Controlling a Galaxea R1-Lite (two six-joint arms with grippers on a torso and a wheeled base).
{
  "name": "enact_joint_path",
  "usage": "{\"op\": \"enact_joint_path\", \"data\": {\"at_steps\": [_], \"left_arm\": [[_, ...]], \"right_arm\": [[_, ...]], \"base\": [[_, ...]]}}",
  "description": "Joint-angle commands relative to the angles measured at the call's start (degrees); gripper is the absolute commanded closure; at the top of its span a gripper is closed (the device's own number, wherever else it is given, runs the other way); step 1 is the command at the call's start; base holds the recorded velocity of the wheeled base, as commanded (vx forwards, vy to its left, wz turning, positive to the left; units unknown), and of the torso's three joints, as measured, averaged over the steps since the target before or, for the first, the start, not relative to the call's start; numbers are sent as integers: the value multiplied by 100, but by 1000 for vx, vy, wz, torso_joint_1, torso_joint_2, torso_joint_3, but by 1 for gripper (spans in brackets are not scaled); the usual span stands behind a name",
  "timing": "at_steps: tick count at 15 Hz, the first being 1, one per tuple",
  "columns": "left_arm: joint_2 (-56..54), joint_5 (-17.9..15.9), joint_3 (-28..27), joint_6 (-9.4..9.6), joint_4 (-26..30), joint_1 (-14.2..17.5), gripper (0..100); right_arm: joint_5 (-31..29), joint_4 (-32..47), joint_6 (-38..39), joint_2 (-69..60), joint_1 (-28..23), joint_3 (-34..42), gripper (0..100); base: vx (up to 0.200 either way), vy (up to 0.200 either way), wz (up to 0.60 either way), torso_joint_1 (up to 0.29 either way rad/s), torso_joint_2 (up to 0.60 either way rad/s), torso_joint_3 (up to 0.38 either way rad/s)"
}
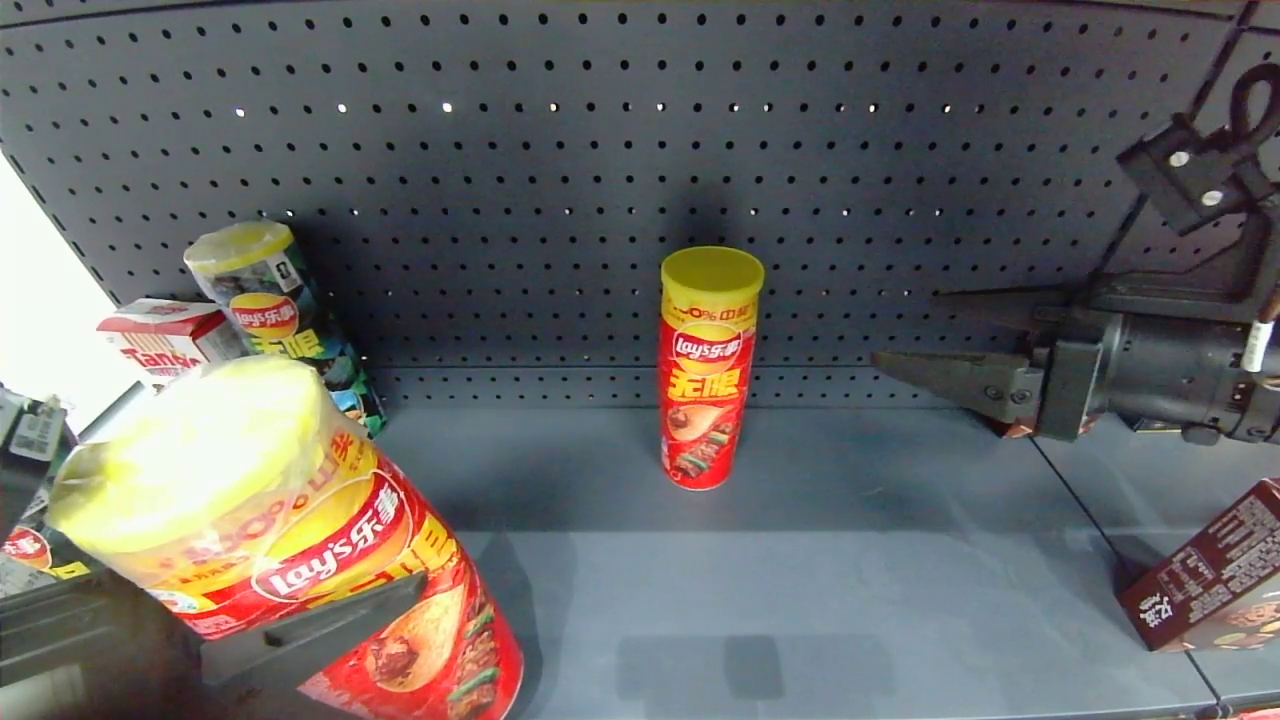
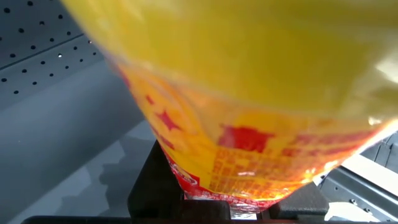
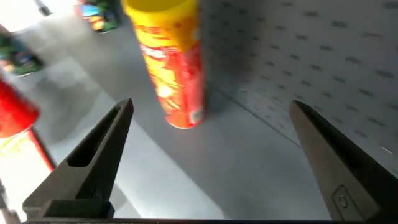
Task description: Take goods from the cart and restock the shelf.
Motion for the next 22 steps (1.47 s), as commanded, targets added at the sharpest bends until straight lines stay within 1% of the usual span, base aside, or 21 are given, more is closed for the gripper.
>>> {"op": "enact_joint_path", "data": {"at_steps": [1,2,4,5,8,11,13,19,22], "left_arm": [[34,-6,-2,-8,-3,-4,100],[34,-14,-2,-52,-3,-4,100],[34,-23,-46,-157,-12,-4,100],[34,-23,-46,-166,-12,5,100],[25,-32,-37,-175,-3,5,100],[34,-49,-29,-175,-3,5,100],[34,-58,-37,-289,-12,5,100],[34,-49,-46,-289,-12,5,100],[34,-49,-46,-298,-12,5,100]], "right_arm": [[315,-146,-57,567,-6,-137,0],[763,-366,-145,716,-77,-145,0],[2064,-1016,-417,1085,-384,-154,0],[2336,-1201,-461,1243,-411,-163,0],[2793,-1728,-461,1709,-402,-277,0],[2890,-1790,-461,2034,-367,-646,0],[2890,-1790,-461,2289,-270,-884,0],[2881,-1790,-470,2825,-191,-1218,0],[2872,-1834,-470,3019,-147,-1253,0]], "base": [[0,0,0,0,0,0],[0,0,0,0,0,0],[0,0,0,0,0,0],[0,0,0,0,0,0],[0,0,0,0,0,0],[0,0,0,0,0,0],[0,0,0,0,0,0],[0,0,0,0,0,0],[0,0,0,0,0,0]]}}
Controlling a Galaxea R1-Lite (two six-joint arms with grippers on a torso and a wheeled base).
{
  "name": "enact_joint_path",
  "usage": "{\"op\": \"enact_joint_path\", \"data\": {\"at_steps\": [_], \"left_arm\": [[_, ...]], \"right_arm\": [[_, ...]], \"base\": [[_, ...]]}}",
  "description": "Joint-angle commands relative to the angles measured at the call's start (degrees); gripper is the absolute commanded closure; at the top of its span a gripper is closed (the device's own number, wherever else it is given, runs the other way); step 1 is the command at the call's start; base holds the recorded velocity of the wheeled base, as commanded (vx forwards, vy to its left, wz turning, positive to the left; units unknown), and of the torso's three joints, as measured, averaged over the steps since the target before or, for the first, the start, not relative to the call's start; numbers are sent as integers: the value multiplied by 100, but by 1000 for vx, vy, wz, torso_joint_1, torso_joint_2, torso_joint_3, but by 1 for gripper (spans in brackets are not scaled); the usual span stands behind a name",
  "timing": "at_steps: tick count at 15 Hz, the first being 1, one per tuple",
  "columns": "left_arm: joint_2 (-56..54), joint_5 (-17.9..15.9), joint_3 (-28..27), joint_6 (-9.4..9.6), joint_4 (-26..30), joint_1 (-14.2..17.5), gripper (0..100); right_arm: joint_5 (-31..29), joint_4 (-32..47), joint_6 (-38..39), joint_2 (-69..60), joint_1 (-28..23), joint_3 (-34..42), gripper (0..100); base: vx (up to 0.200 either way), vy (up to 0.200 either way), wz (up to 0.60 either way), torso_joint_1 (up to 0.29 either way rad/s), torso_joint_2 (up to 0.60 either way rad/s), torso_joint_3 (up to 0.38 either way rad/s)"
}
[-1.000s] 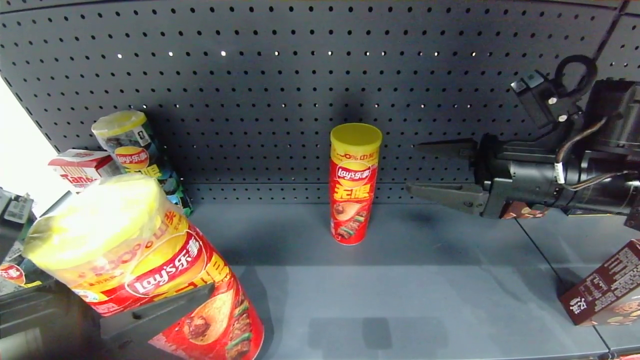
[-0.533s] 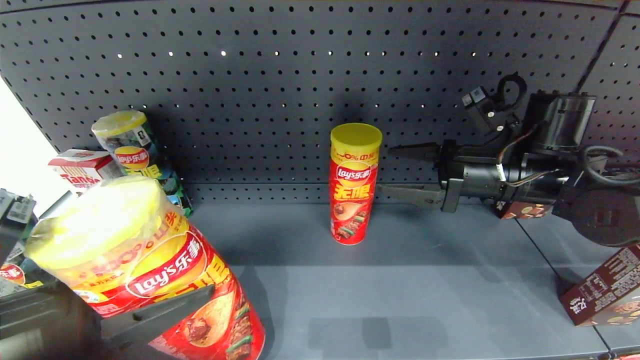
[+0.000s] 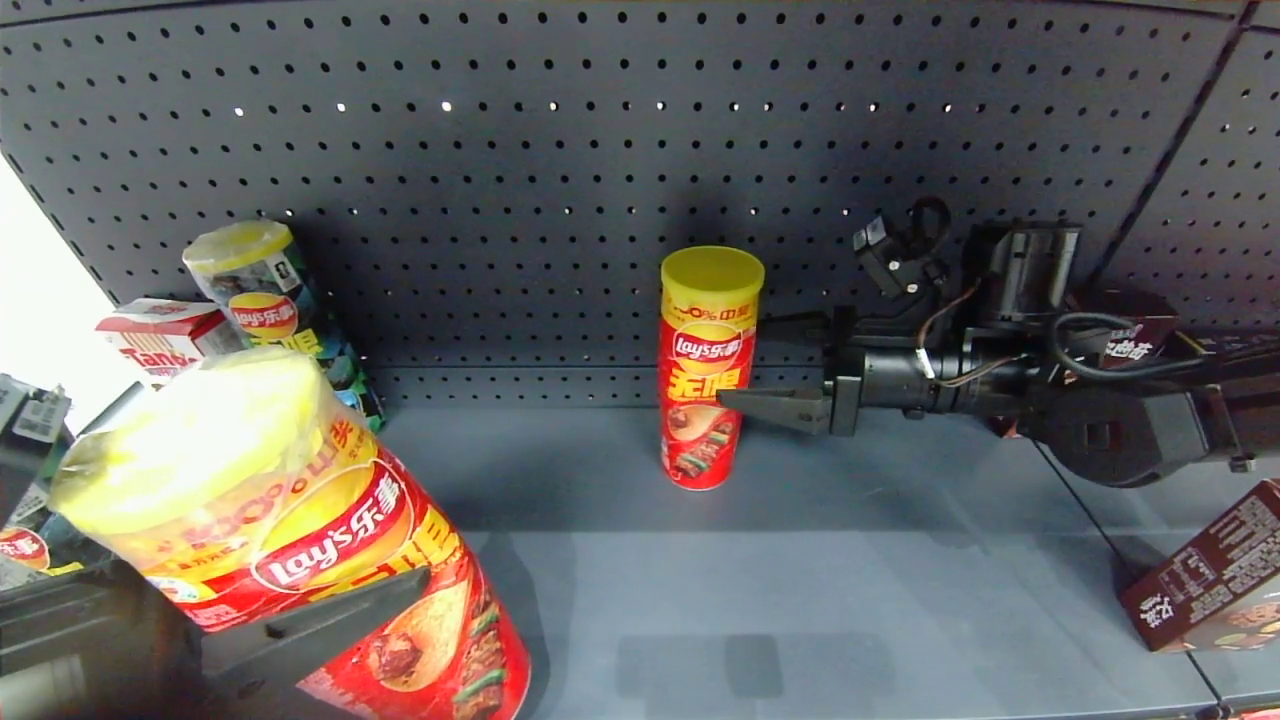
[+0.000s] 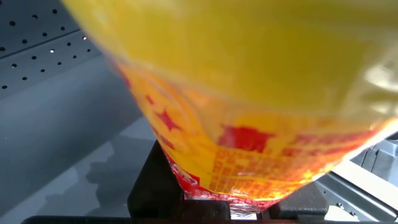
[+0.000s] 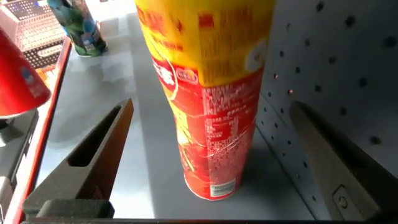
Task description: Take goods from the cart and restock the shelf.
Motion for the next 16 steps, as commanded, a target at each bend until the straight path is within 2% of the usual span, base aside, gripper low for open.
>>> {"op": "enact_joint_path", "data": {"at_steps": [1,8,10,14,15,16], "left_arm": [[4,-1,9,-4,-4,0,100],[4,34,26,-4,5,9,100],[4,-10,35,-4,5,176,100],[12,-10,44,-4,5,202,100],[12,-10,35,5,5,202,100],[21,-10,44,-4,5,202,100]], "right_arm": [[-5,-58,-4,197,36,-5,0],[-31,-225,-4,795,212,-164,0],[-49,-234,-4,962,256,-339,0],[-57,-242,-4,1173,282,-585,0],[-57,-330,-4,1190,291,-603,100],[-84,-348,5,1181,300,-585,100]], "base": [[0,0,0,0,0,0],[0,0,0,0,0,0],[0,0,0,0,0,0],[0,0,0,0,0,0],[0,0,0,0,0,0],[0,0,0,0,0,0]]}}
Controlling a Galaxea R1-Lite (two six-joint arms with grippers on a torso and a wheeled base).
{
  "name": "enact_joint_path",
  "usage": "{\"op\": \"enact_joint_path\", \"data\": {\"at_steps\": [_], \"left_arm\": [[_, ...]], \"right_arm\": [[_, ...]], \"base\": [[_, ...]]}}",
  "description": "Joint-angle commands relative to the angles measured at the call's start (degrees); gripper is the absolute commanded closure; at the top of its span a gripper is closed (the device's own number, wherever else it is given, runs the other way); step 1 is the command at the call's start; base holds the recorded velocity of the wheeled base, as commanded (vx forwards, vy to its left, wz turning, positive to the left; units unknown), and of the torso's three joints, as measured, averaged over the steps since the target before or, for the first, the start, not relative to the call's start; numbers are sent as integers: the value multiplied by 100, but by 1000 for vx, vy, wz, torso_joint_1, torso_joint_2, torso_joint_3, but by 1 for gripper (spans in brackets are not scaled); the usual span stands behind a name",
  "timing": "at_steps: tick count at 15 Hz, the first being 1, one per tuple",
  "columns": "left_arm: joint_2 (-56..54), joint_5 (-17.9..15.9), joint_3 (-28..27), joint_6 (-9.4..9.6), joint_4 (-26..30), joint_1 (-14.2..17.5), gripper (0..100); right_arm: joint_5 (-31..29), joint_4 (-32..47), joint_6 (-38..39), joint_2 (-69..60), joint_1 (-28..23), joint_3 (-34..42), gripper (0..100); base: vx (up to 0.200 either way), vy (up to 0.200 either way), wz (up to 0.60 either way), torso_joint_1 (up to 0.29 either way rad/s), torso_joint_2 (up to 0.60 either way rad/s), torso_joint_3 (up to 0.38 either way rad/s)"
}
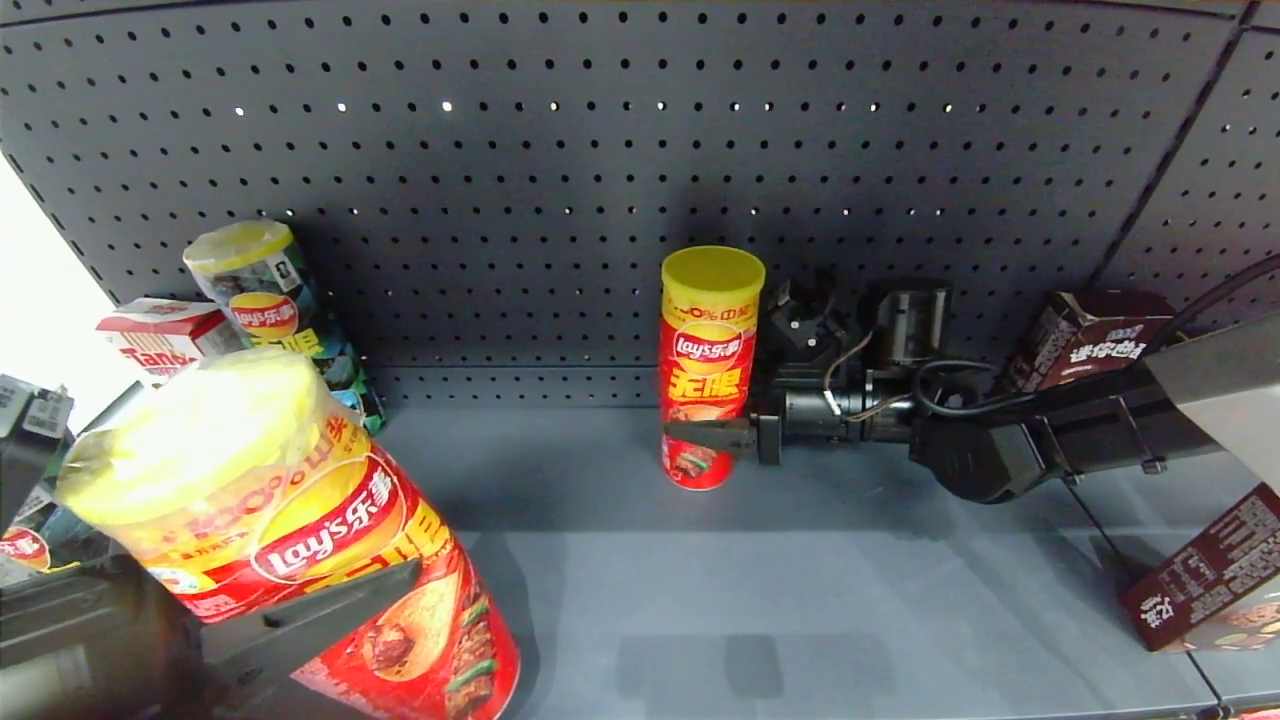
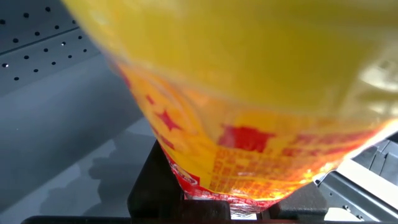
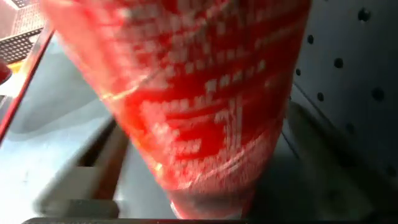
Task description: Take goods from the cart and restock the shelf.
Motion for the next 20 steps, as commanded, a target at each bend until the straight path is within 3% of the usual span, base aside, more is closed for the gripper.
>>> {"op": "enact_joint_path", "data": {"at_steps": [1,8,13,20], "left_arm": [[24,-1,-5,5,-3,1,100],[33,-1,13,5,-3,1,100],[24,8,13,5,-3,1,100],[24,34,13,5,-3,1,100]], "right_arm": [[-6,-18,1,17,16,11,100],[3,-9,19,-520,236,196,100],[-15,-176,45,-1697,693,1497,100],[-357,-905,45,-2374,1088,3184,100]], "base": [[0,0,0,0,0,0],[0,0,0,0,0,0],[0,0,0,0,0,0],[0,0,0,0,0,0]]}}
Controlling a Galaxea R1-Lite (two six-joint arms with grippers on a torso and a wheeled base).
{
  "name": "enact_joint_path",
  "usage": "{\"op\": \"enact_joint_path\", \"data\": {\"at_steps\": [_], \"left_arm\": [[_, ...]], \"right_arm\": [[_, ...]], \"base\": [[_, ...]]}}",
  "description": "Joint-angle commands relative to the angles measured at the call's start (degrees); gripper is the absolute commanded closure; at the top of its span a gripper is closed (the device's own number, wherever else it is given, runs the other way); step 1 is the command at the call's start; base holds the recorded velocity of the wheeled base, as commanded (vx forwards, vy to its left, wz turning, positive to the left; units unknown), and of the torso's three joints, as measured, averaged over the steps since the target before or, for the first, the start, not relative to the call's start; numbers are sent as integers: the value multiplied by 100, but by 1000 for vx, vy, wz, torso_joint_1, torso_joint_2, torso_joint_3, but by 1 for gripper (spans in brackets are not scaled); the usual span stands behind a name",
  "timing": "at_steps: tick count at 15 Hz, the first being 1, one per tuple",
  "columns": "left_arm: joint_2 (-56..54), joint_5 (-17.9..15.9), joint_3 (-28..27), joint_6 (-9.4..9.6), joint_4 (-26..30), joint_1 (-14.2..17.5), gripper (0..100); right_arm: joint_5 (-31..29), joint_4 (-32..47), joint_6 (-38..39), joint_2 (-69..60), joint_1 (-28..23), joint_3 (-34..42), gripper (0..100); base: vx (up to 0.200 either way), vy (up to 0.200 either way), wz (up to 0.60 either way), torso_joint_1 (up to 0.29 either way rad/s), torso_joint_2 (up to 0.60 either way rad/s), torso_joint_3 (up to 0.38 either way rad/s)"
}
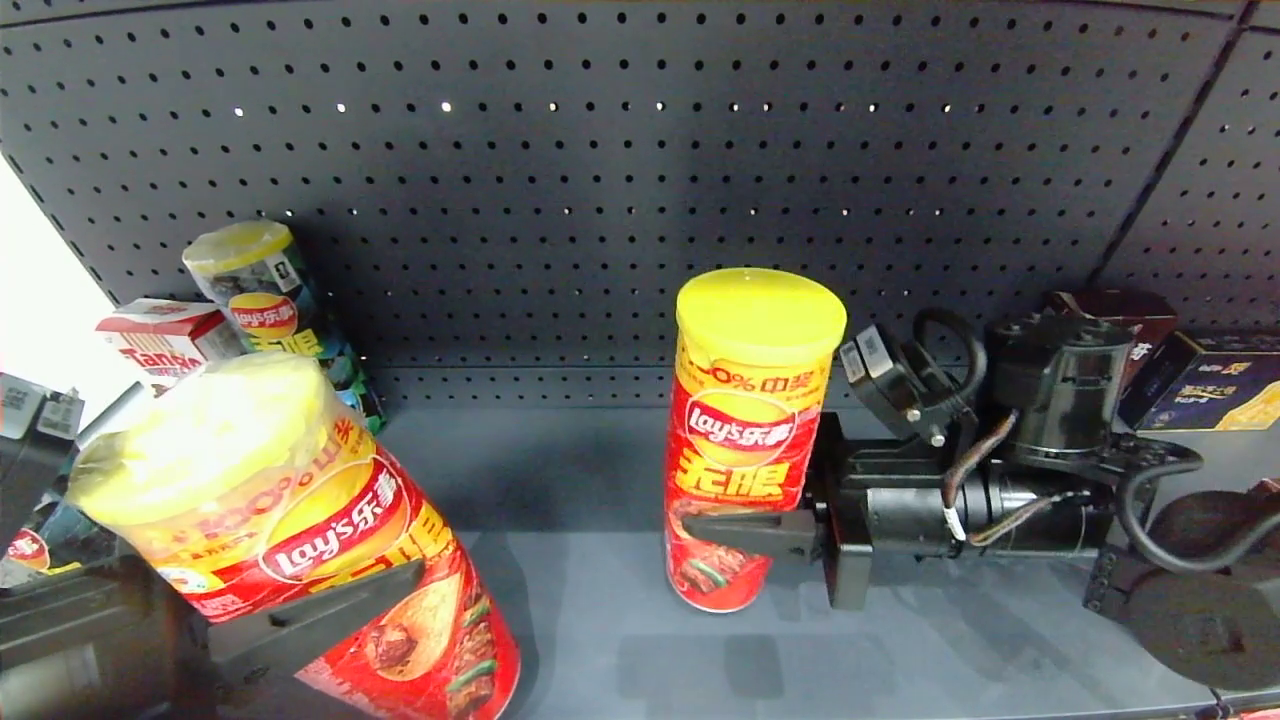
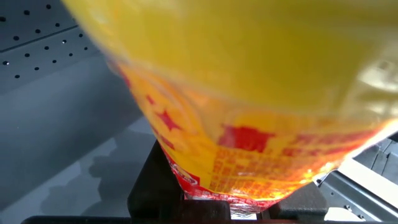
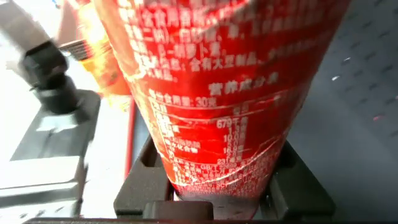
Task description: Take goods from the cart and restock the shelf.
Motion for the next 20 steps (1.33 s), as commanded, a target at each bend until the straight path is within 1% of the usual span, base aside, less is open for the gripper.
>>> {"op": "enact_joint_path", "data": {"at_steps": [1,5,13,15,16,20], "left_arm": [[-3,12,2,-4,-3,1,100],[15,12,10,-4,6,1,100],[-12,21,81,-4,6,10,100],[-12,21,81,-4,6,10,100],[-12,21,81,-4,6,10,100],[-12,21,90,-4,6,1,100]], "right_arm": [[0,-139,3,-249,134,471,100],[-9,-587,-6,-91,239,1016,100],[-18,-1036,-15,471,195,1042,100],[-26,-1044,-24,533,204,998,100],[-26,-1044,-24,533,204,998,0],[-35,-1053,-33,410,178,1025,0]], "base": [[0,0,0,0,0,0],[0,0,0,0,0,0],[0,0,0,0,0,0],[0,0,0,0,0,0],[0,0,0,0,0,0],[0,0,0,0,0,0]]}}
